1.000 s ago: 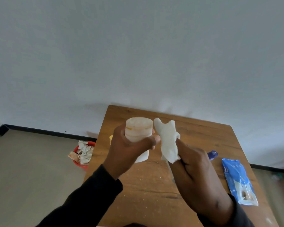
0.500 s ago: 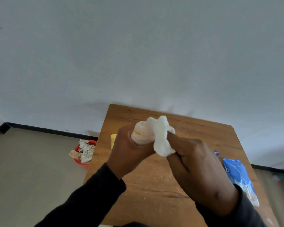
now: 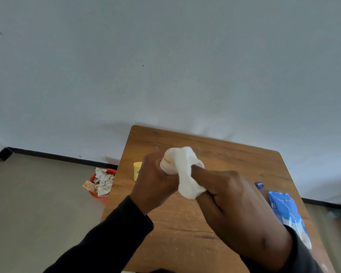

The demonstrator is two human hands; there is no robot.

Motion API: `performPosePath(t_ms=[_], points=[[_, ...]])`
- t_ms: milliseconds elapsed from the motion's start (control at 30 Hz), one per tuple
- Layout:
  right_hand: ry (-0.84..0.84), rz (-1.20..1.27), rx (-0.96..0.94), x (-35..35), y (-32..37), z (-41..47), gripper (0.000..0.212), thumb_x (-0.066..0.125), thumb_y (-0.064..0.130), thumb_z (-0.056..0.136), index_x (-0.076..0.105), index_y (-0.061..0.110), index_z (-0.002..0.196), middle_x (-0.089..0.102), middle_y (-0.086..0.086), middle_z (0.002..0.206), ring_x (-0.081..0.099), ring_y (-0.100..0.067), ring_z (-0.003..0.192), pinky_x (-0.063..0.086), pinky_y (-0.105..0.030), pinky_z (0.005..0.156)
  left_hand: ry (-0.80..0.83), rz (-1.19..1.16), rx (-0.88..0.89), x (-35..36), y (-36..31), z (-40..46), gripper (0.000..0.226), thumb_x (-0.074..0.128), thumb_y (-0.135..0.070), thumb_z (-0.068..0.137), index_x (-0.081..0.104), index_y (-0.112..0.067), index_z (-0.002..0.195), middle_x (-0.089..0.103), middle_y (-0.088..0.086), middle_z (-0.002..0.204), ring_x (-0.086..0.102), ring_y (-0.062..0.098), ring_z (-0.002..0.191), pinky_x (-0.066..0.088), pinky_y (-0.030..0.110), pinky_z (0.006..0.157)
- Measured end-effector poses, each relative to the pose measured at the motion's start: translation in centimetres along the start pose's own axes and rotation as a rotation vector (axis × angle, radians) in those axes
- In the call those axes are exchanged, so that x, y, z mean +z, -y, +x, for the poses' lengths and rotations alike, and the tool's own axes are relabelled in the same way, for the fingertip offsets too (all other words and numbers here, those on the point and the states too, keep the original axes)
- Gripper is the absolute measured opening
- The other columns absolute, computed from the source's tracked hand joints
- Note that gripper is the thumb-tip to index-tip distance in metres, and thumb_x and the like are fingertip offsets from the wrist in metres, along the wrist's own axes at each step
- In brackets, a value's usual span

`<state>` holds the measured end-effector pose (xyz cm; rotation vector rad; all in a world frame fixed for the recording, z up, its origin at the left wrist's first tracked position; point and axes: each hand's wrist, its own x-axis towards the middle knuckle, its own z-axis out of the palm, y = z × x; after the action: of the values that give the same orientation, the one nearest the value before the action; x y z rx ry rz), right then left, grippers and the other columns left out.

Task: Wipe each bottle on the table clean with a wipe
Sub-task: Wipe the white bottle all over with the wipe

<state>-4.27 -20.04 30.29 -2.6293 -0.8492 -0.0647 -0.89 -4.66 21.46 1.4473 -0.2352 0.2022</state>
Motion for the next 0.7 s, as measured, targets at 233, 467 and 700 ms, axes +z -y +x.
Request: performPosePath(t_ms=[233, 467, 700], points=[[-0.057, -0.084, 0.055, -0.3, -0.7, 0.7, 0.019, 0.041, 0.028, 0.087, 0.028, 0.042, 0.085, 0.033, 0.012, 0.049, 0.034, -0.01, 0.038, 0.02, -0.019, 0.04, -0.002, 0.07, 0.066, -0.1, 0.3, 0.2, 0.02, 0.085, -0.04, 0.069, 0.073, -0.032, 0.084, 0.077, -0.01, 0.079, 0.074, 0.012, 0.071, 0.057, 0.025, 0.062], [-0.042, -0.118, 0.061, -0.5, -0.6, 1.5, 0.013, 0.036, 0.029, 0.085, 0.029, 0.04, 0.083, 0.037, 0.008, 0.049, 0.033, -0.012, 0.038, 0.019, -0.021, 0.04, 0.004, 0.089, 0.065, -0.1, 0.3, 0.4, 0.016, 0.082, -0.036, 0.069, 0.072, -0.029, 0.079, 0.075, -0.005, 0.074, 0.072, 0.015, 0.068, 0.058, 0.037, 0.057], [0.04, -0.073, 0.0, -0.9, 0.0, 1.3, 0.011, 0.041, 0.027, 0.086, 0.043, 0.037, 0.09, 0.035, 0.01, 0.05, 0.033, -0.01, 0.039, 0.019, -0.018, 0.042, 0.06, 0.106, 0.13, 0.0, -0.3, 0.8, 0.007, 0.076, -0.038, 0.074, 0.073, -0.038, 0.08, 0.072, -0.022, 0.075, 0.069, 0.001, 0.07, 0.053, 0.016, 0.061]])
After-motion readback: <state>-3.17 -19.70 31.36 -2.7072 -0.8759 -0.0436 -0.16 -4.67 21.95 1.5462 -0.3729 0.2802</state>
